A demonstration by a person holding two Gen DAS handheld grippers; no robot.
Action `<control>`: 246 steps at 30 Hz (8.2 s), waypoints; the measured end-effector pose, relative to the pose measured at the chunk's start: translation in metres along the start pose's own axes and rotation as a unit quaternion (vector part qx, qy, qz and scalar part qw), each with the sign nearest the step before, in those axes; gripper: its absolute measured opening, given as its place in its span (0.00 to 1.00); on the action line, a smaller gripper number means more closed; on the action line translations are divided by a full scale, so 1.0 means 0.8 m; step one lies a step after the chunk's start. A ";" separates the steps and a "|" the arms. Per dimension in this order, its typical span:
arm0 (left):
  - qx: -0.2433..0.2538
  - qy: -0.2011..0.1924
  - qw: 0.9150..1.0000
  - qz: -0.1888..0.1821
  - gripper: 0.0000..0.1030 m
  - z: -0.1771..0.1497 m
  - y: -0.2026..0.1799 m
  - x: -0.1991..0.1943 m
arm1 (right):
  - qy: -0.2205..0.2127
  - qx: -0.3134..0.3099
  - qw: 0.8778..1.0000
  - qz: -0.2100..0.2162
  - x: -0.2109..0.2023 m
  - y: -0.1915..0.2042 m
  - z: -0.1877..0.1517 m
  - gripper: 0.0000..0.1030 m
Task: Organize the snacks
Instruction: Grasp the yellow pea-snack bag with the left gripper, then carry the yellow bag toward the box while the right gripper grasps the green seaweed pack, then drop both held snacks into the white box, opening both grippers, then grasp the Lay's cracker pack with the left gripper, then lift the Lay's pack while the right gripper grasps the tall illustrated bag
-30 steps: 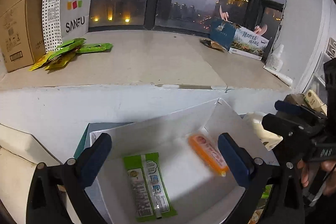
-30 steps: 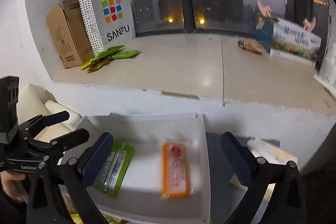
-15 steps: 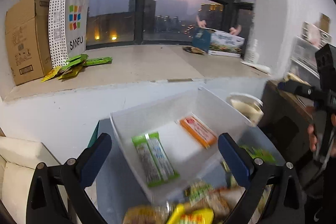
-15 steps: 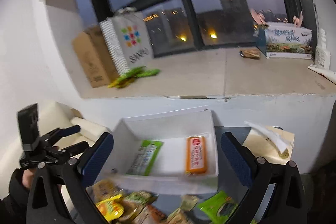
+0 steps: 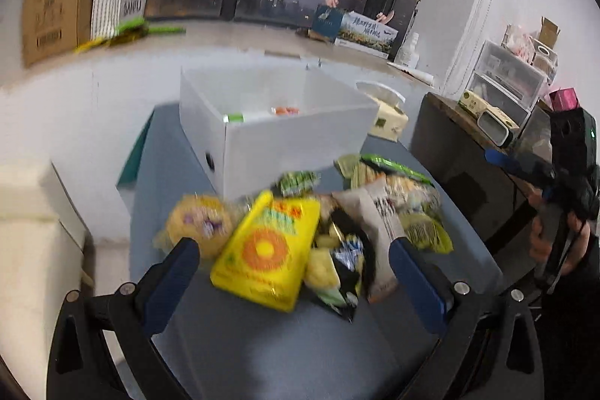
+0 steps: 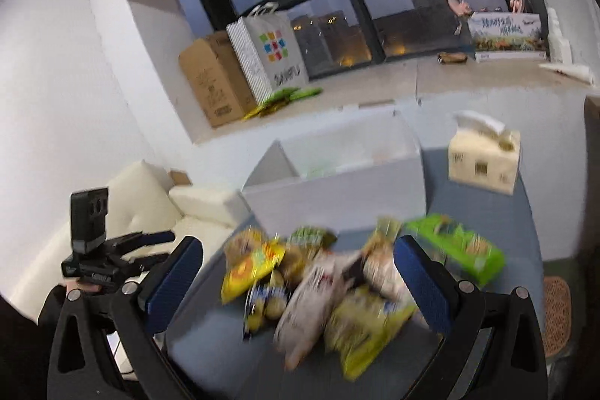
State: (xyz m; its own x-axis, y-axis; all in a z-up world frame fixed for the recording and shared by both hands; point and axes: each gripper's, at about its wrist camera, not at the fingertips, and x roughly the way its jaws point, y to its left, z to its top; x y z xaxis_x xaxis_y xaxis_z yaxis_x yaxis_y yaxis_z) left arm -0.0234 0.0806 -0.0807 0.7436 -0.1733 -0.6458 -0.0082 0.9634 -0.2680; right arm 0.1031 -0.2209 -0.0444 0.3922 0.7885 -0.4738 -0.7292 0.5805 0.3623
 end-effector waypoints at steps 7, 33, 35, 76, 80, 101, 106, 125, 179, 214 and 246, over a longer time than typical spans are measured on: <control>0.025 0.034 0.999 -0.008 1.00 0.005 -0.005 0.042 | 0.014 -0.048 0.998 -0.030 0.000 0.009 -0.008 1.00; 0.043 0.101 0.994 -0.007 0.34 0.021 0.037 0.145 | 0.031 -0.026 0.998 -0.045 0.011 -0.015 -0.024 1.00; 0.036 0.079 0.996 0.000 0.33 0.018 0.034 0.124 | 0.034 -0.022 0.998 -0.047 0.015 -0.016 -0.024 1.00; -0.006 -0.031 0.997 -0.071 0.34 0.018 -0.011 0.021 | 0.213 -0.041 0.967 -0.133 0.169 -0.220 0.030 0.67; -0.012 -0.047 0.996 -0.077 0.34 0.037 -0.015 0.021 | 0.149 -0.014 0.980 -0.131 0.115 -0.197 0.041 0.67; -0.038 -0.103 0.991 -0.074 0.34 0.273 0.021 0.098 | 0.056 0.027 0.998 0.019 0.190 -0.058 0.234 0.67; -0.052 -0.082 0.994 -0.044 0.34 0.295 0.044 0.147 | 0.090 0.050 0.995 0.001 0.260 -0.075 0.253 0.67; -0.059 -0.023 0.998 0.031 1.00 0.263 0.076 0.163 | 0.072 0.077 0.994 -0.034 0.253 -0.126 0.242 1.00; 0.076 0.117 0.985 0.106 0.98 -0.001 0.096 0.185 | 0.045 -0.054 0.996 -0.051 0.029 0.012 -0.038 1.00; 0.044 -0.046 0.998 -0.018 0.76 -0.006 -0.030 0.005 | 0.237 -0.021 0.961 -0.140 0.152 -0.148 -0.049 0.49; -0.016 -0.149 0.988 -0.033 0.76 0.198 -0.010 0.037 | 0.019 0.057 0.998 -0.022 0.107 -0.079 0.155 0.33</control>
State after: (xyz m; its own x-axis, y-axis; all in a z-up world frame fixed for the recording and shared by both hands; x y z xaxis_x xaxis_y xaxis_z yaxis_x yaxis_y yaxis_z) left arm 0.1045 0.1003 0.0161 0.9067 -0.1637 -0.3888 0.0298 0.9442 -0.3280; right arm 0.2524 -0.1652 -0.0087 0.3997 0.7548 -0.5200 -0.6425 0.6354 0.4284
